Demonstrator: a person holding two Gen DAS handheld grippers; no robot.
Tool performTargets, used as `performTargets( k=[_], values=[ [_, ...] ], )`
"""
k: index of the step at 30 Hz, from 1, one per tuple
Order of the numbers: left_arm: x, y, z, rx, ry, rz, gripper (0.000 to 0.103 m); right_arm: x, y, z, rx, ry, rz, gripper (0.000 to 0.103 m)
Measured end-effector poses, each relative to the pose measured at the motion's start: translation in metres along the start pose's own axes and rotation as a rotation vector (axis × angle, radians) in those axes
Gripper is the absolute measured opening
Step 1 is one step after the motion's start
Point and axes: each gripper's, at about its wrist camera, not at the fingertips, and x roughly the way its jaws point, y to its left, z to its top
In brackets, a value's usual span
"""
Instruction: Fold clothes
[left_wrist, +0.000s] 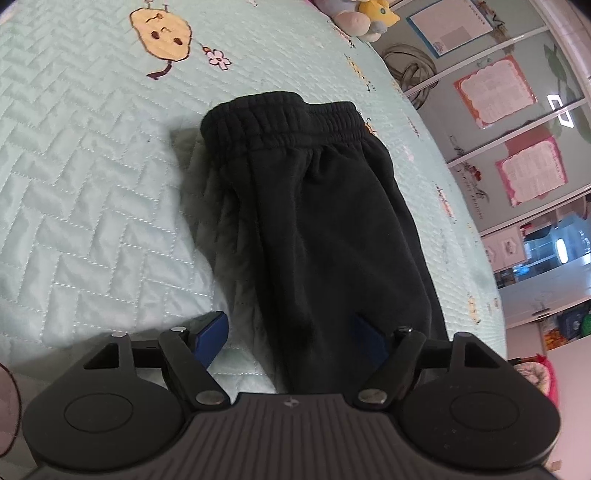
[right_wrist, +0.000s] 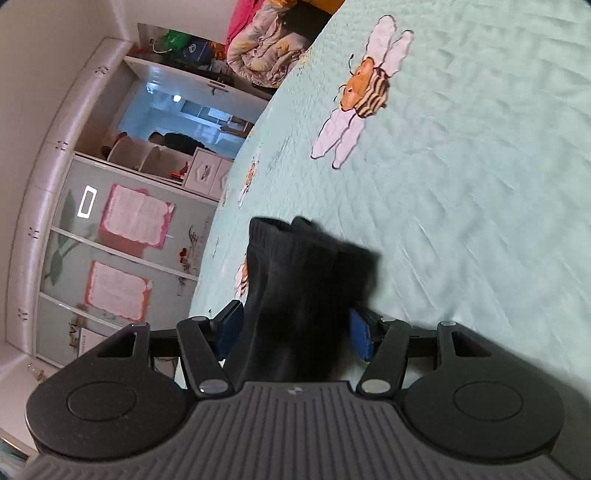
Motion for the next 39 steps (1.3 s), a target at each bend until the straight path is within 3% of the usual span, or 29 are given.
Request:
performTargets(
  k=[3, 4, 5, 7, 8, 9, 13, 18, 22, 24, 27, 29, 30, 31, 32, 35, 39],
  values=[
    [0.008, -0.010, 0.001, 0.016, -0.014, 0.022, 0.091, 0.025, 0.017, 0.004, -0.046, 0.028, -0.018, 0.055],
    [0.011, -0.014, 0.002, 0.017, -0.018, 0.028, 0.091, 0.031, 0.021, 0.006, -0.066, 0.048, -0.029, 0.037],
    [0.015, -0.016, 0.005, 0.014, -0.020, 0.032, 0.090, 0.035, 0.024, 0.008, -0.082, 0.064, -0.035, 0.010],
    [0.020, -0.021, 0.009, 0.005, -0.020, 0.026, 0.057, 0.035, 0.030, 0.014, -0.095, 0.079, -0.020, 0.010],
    [0.021, -0.022, 0.011, 0.000, -0.012, 0.021, 0.016, 0.033, 0.034, 0.017, -0.106, 0.081, -0.012, 0.010],
    [0.018, -0.025, 0.014, 0.003, -0.017, 0.025, 0.007, 0.027, 0.040, 0.018, -0.128, 0.069, 0.002, 0.009],
    [-0.034, -0.036, 0.023, 0.061, -0.115, -0.087, 0.005, -0.008, 0.067, 0.021, -0.193, 0.033, 0.067, 0.009],
    [-0.103, -0.020, 0.020, 0.060, -0.145, -0.166, 0.004, -0.052, 0.090, 0.029, -0.238, -0.004, 0.135, 0.008],
    [-0.114, 0.012, -0.002, 0.064, -0.099, -0.156, 0.006, -0.086, 0.075, 0.032, -0.229, -0.042, 0.148, 0.008],
    [-0.098, 0.041, -0.016, 0.028, -0.029, -0.093, 0.007, -0.083, 0.052, 0.029, -0.225, -0.014, 0.071, 0.009],
    [-0.090, 0.076, -0.034, -0.043, 0.043, -0.004, 0.015, -0.068, 0.004, 0.023, -0.202, 0.088, -0.140, 0.015],
    [-0.104, 0.089, -0.035, -0.070, 0.024, -0.018, 0.018, -0.078, -0.019, 0.021, -0.131, 0.085, -0.147, 0.018],
    [-0.113, 0.091, -0.033, -0.072, 0.009, -0.020, 0.026, -0.088, -0.020, 0.021, -0.123, 0.058, -0.140, 0.021],
    [-0.122, 0.088, -0.029, -0.061, -0.011, -0.008, 0.030, -0.098, -0.018, 0.021, -0.128, 0.029, -0.139, 0.031],
    [-0.131, 0.085, -0.025, -0.049, -0.031, 0.003, 0.033, -0.107, -0.010, 0.022, -0.168, -0.012, -0.156, 0.037],
    [-0.156, 0.068, -0.015, 0.001, -0.109, 0.031, 0.035, -0.130, 0.025, 0.021, -0.320, -0.153, -0.196, 0.037],
    [-0.171, 0.036, -0.018, 0.050, -0.185, -0.023, 0.045, -0.132, 0.068, 0.007, -0.502, -0.217, -0.123, 0.040]
  ],
)
